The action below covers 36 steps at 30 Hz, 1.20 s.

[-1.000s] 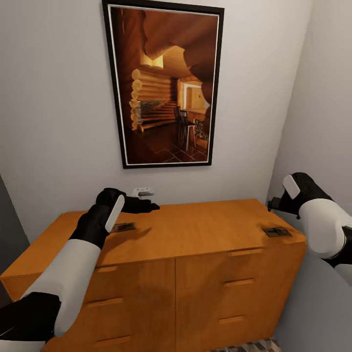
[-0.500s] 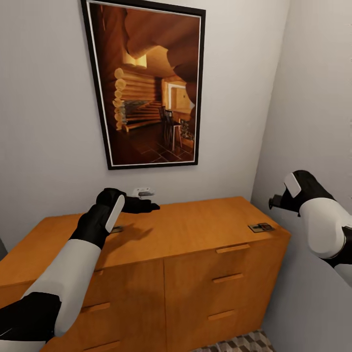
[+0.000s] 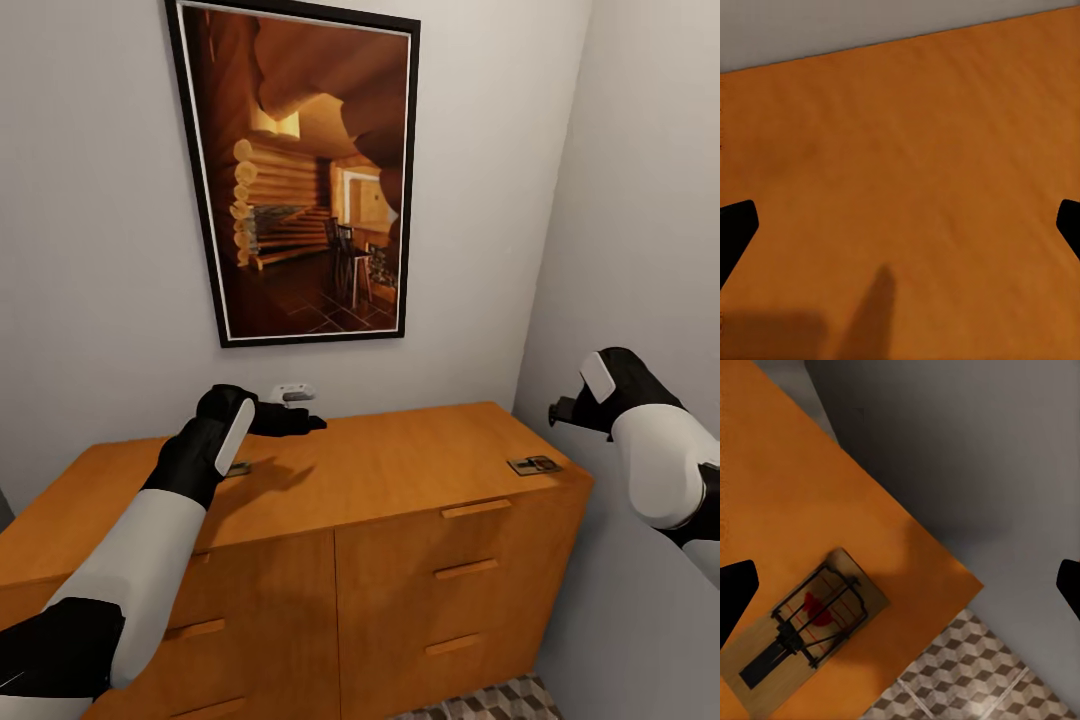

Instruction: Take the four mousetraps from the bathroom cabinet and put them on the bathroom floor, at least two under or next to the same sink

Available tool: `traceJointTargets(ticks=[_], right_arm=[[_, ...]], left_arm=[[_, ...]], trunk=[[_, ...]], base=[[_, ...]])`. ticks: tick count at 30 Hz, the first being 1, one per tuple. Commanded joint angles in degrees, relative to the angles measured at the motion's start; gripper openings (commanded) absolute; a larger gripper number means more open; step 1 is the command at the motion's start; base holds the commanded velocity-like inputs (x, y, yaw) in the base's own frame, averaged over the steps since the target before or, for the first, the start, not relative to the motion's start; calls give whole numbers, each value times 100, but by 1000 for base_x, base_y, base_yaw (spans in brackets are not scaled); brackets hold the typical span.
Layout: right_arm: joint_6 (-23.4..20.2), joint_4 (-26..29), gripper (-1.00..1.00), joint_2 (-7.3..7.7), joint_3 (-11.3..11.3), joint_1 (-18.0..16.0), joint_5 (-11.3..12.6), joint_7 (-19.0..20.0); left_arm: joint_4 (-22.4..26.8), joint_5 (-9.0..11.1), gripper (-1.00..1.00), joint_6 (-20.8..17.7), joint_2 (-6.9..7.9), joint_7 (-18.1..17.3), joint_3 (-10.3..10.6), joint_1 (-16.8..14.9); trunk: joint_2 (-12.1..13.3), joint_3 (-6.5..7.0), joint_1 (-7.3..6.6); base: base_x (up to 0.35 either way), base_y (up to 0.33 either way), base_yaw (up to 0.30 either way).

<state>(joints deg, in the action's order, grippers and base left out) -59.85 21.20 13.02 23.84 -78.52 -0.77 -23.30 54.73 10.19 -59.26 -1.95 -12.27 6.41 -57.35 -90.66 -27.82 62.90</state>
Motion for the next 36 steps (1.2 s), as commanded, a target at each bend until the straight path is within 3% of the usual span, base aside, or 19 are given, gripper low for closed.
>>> traceJointTargets(ticks=[1,8,16,23,36], right_arm=[[-15,5,100,-7,41,-8,-2,-14],[-15,6,100,-37,206,-8,85,15],[-15,1,100,-39,569,-7,576,22],[-15,0,100,-33,634,-6,715,-1],[-15,0,100,-3,648,-7,765,-20]], left_arm=[[3,17,100,-24,0,4,1,-5],[3,13,100,-24,4,5,-4,-5],[3,10,100,-24,8,5,-2,-5],[3,11,100,-24,10,5,0,-5],[3,11,100,-24,3,3,-2,-5]], trunk=[[-4,-7,0],[-4,-7,0],[-4,-7,0],[-4,-7,0],[-4,-7,0]], base=[[0,0,-2],[0,0,-1],[0,0,0],[0,0,0],[0,0,0]])
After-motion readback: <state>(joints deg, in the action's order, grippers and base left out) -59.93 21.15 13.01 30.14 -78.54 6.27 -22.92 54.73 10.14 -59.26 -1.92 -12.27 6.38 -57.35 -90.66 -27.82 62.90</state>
